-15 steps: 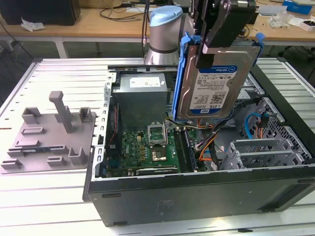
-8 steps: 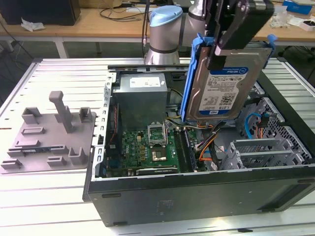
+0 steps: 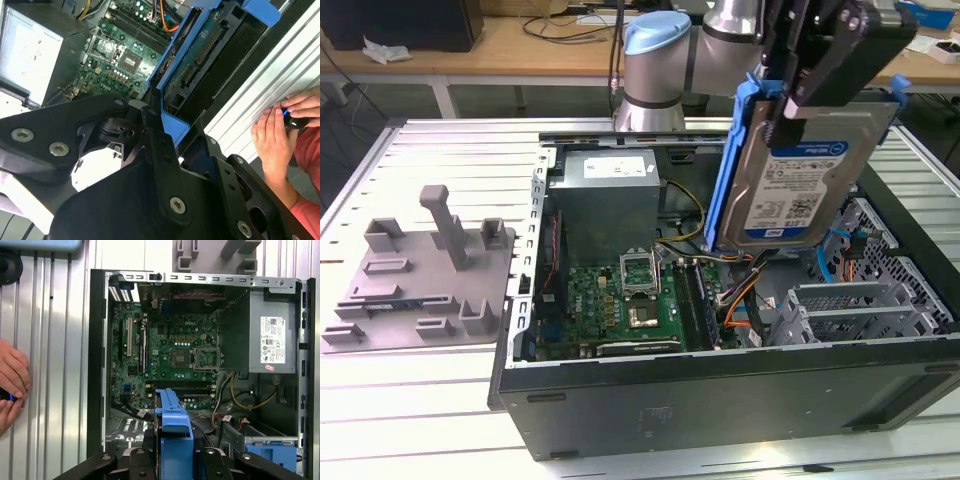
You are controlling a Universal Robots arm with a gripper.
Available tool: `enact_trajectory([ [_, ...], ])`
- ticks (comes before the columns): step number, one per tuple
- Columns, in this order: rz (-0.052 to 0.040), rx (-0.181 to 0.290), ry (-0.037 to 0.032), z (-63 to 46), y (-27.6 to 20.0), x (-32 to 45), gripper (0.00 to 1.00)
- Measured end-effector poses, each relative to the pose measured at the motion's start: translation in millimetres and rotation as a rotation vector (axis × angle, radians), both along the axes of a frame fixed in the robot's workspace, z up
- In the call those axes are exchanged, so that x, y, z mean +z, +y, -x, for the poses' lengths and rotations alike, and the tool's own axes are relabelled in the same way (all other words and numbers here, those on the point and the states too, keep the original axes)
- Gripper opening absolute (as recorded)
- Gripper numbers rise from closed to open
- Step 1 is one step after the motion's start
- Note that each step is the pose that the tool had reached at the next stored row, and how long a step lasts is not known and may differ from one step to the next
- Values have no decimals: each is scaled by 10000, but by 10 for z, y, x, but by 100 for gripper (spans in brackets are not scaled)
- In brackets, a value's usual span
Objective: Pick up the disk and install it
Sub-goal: 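Insert the disk into the insertion slot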
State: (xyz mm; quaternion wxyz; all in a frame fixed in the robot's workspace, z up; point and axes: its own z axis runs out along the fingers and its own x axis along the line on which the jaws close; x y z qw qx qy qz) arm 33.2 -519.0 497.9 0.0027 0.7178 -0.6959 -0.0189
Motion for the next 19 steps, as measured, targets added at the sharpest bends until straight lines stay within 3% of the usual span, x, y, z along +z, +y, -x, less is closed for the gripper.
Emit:
enact_trajectory([
  [19,-114,-6,0,-367,-201,-32,37],
])
